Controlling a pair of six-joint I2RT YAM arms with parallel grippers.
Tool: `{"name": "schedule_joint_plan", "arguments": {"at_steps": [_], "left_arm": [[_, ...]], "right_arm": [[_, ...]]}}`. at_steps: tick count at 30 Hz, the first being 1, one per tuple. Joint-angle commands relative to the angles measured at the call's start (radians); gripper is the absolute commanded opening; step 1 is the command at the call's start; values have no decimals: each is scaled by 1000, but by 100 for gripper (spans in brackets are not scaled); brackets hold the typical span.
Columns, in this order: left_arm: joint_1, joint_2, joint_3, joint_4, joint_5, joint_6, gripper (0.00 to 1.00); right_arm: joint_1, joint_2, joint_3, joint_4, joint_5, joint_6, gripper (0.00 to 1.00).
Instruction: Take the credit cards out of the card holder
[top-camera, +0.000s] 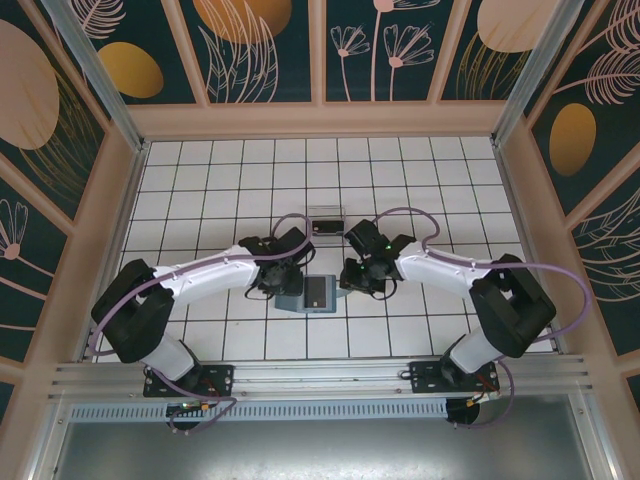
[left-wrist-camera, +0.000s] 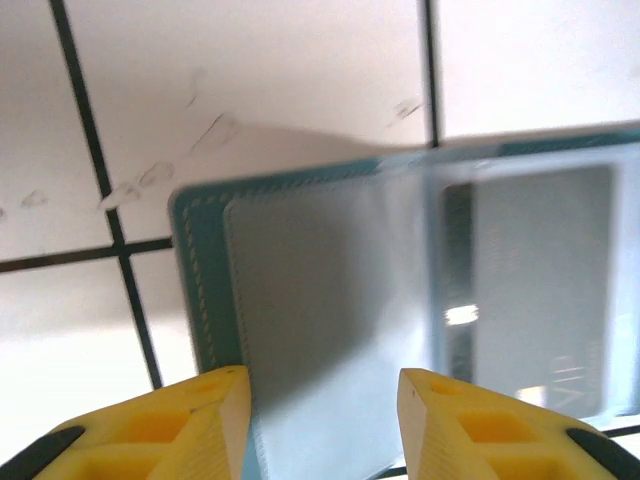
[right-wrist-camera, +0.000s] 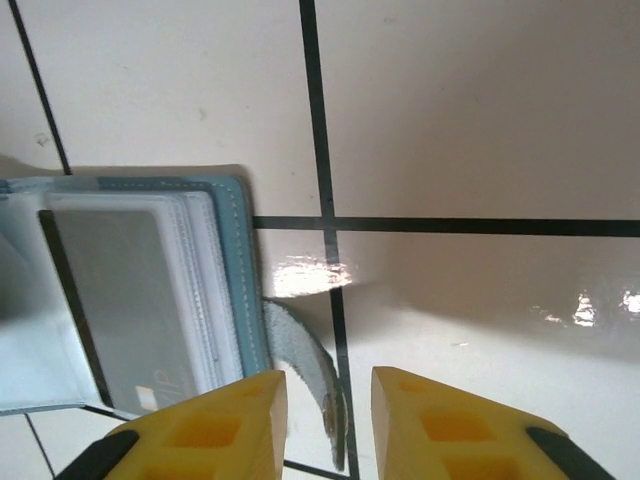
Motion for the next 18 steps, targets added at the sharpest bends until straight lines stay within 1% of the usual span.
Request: {"name": "schedule_joint_plan", "arguments": {"at_steps": [1, 7, 9, 13, 15, 18], "left_arm": [[6, -15, 54, -24, 12, -7, 45], [5, -8, 131, -76, -24, 3, 44], [6, -7, 151, -65, -9, 2, 44], [6, -2, 134, 33, 67, -21, 39], [11, 2, 108, 84, 87, -46, 36], [27, -3, 43, 184, 149, -78, 34]], "right_arm": [[8, -39, 26, -42, 31, 8, 31], [10, -62, 39, -62, 43, 13, 32], [9, -68, 49, -69, 49, 14, 32], [14, -82, 74, -76, 65, 27, 32], [23, -97, 79, -58, 64, 44, 32], [37, -108, 88, -20, 50, 70, 32]]}}
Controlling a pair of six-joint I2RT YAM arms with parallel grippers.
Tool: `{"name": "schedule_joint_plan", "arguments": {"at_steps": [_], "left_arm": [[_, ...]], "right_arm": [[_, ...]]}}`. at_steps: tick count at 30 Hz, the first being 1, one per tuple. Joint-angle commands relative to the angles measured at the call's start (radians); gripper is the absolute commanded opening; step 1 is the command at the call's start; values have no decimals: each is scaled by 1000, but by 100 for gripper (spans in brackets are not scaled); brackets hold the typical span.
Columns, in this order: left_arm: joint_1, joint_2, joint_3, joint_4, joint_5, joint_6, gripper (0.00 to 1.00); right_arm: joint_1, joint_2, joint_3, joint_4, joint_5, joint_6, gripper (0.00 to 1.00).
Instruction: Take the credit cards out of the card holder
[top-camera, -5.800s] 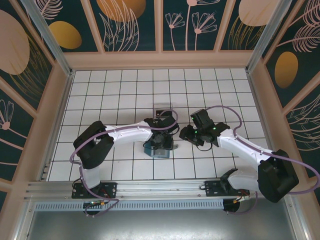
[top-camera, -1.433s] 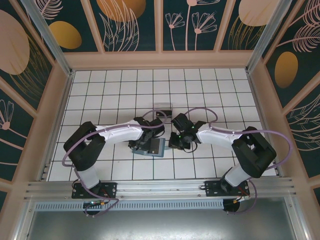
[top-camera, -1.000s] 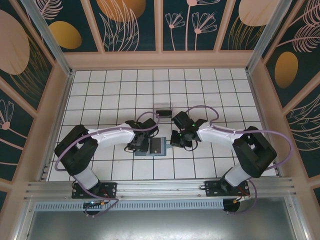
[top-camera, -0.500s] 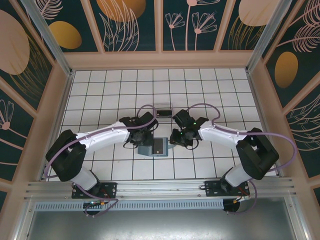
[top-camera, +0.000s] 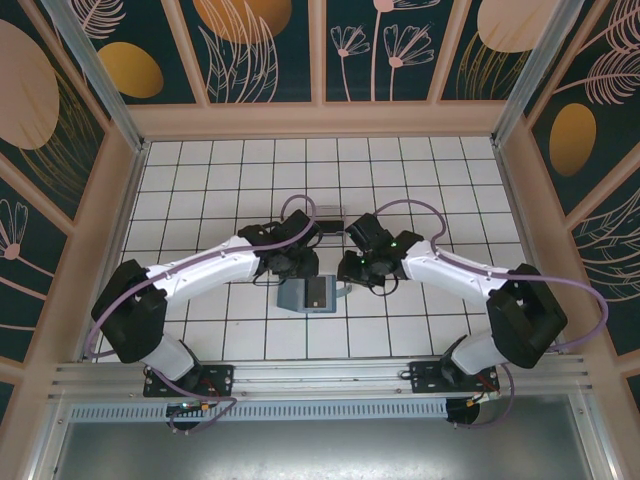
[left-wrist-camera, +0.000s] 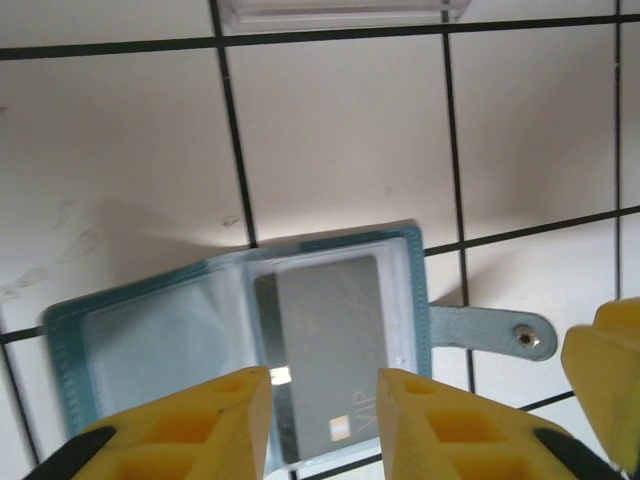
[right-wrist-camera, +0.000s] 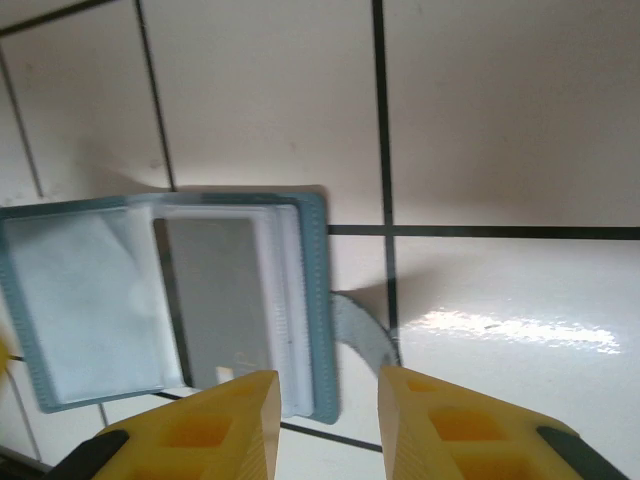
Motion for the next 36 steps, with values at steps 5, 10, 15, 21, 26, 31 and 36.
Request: {"name": "schedule_joint_plan", "arguments": {"at_steps": [5, 10, 15, 21, 26, 31, 36], "left_arm": [[59, -39, -203, 294, 165, -104, 32], [90, -64, -314, 411, 212, -123, 33], [99, -77, -366, 461, 226, -117, 37], [103, -68, -376, 458, 235, -105, 36], [106, -55, -382, 460, 240, -97, 36], [110, -45, -388, 466, 251, -91, 35], [119, -33, -398, 486, 280, -88, 34]], "right_arm": [[33, 26, 30, 111, -60, 64, 32], [46, 115, 21, 157, -82, 63, 32], [51, 175, 10, 183, -93, 58, 32], [53, 214, -13, 197, -93, 55, 32], [53, 241, -26, 208, -95, 51, 31], [53, 270, -36, 213, -92, 44, 29], [53, 286, -51, 225, -94, 44, 24]]}}
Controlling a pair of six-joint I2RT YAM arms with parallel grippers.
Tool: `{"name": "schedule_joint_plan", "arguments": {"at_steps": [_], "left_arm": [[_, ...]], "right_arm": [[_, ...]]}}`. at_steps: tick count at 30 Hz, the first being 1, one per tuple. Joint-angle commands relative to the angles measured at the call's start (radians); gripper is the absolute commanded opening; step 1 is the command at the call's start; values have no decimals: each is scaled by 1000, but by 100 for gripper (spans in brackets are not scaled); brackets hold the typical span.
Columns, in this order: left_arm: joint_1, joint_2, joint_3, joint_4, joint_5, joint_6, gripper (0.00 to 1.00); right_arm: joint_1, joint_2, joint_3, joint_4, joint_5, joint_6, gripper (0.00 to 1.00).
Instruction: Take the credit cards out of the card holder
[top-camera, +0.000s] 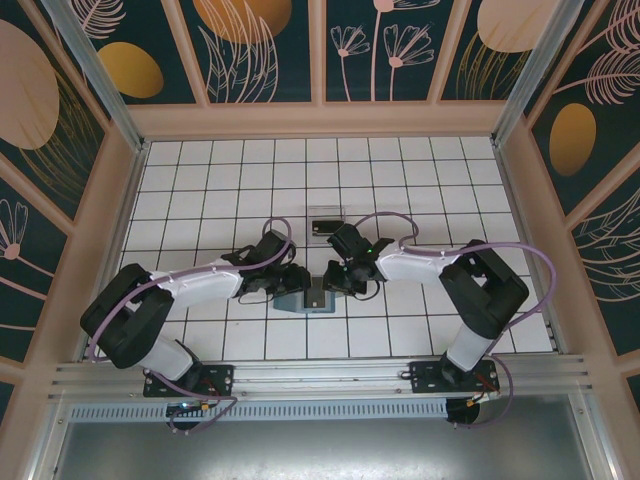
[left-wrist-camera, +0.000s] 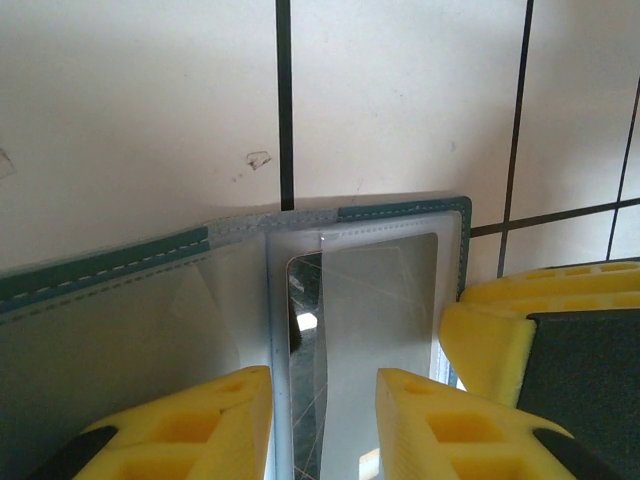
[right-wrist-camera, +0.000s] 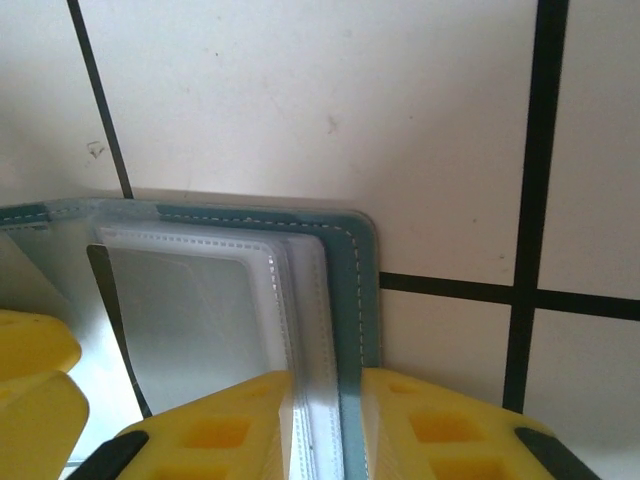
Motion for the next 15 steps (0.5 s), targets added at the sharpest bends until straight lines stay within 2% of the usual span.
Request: {"name": "schedule_joint_plan", "arguments": {"at_steps": [1, 15], "left_arm": [[10, 22, -18, 31, 34, 15, 33], [41, 36, -75, 111, 85, 13, 22]], "right_arm": [[8, 40, -32, 5, 1, -4, 24], [8, 34, -33, -7, 4, -5, 22]]}}
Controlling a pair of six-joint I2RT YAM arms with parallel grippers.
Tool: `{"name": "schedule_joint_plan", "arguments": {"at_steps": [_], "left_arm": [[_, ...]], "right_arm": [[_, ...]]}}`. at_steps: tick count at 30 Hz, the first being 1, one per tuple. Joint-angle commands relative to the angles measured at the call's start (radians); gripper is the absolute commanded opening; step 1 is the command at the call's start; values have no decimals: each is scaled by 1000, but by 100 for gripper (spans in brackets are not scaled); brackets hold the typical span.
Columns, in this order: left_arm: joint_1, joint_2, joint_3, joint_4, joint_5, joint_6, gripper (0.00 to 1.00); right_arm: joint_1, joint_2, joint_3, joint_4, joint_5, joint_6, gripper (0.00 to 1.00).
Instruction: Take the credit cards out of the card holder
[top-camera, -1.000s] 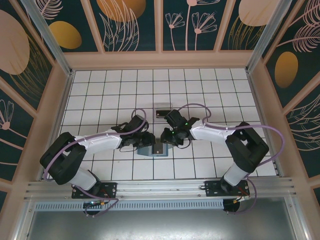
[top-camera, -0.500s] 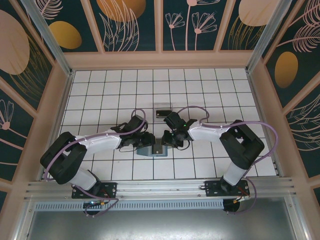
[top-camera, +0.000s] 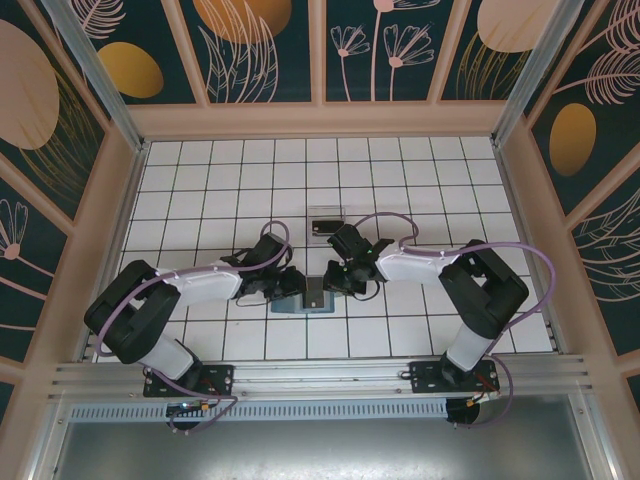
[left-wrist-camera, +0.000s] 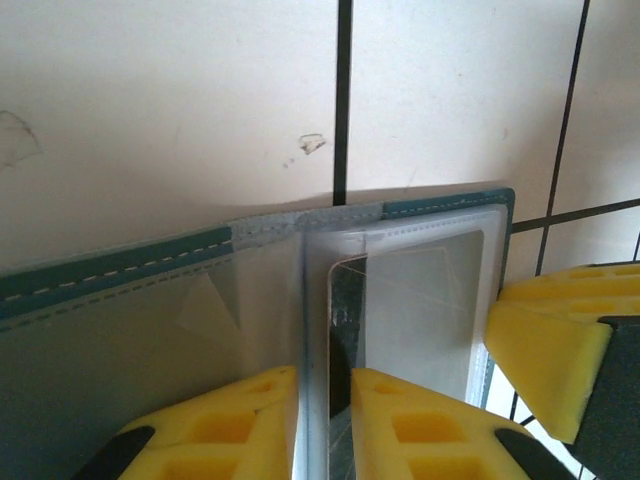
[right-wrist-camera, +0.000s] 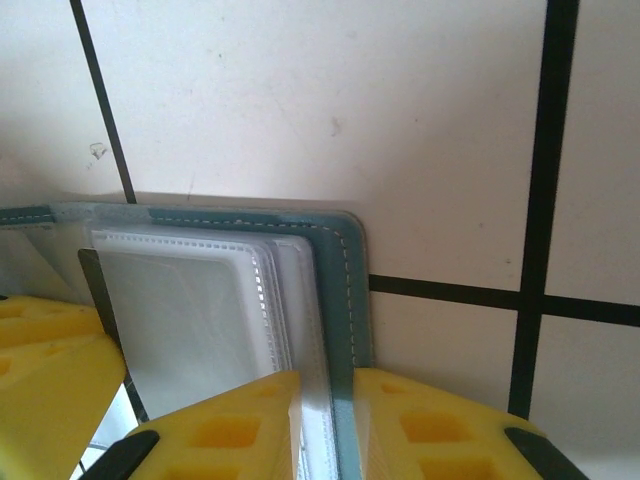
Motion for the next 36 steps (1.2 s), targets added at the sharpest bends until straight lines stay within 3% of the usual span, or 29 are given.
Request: {"name": "schedule_joint_plan", "arguments": {"at_steps": [1, 12, 28, 33, 36], "left_arm": [[11, 8, -31, 59, 44, 7, 22], [27, 5, -83, 148, 89, -9, 14], [32, -59, -77, 30, 43, 51, 7], [33, -67, -70, 22, 36, 51, 7], [34, -74, -79, 42, 39, 48, 14]], "right_arm": [[8, 34, -28, -17, 5, -6, 22], [8, 32, -36, -18, 7, -1, 21], [8, 24, -35, -50, 44, 5, 18], [8, 17, -28, -60, 51, 5, 16], [8, 18, -27, -60, 47, 5, 15]]}}
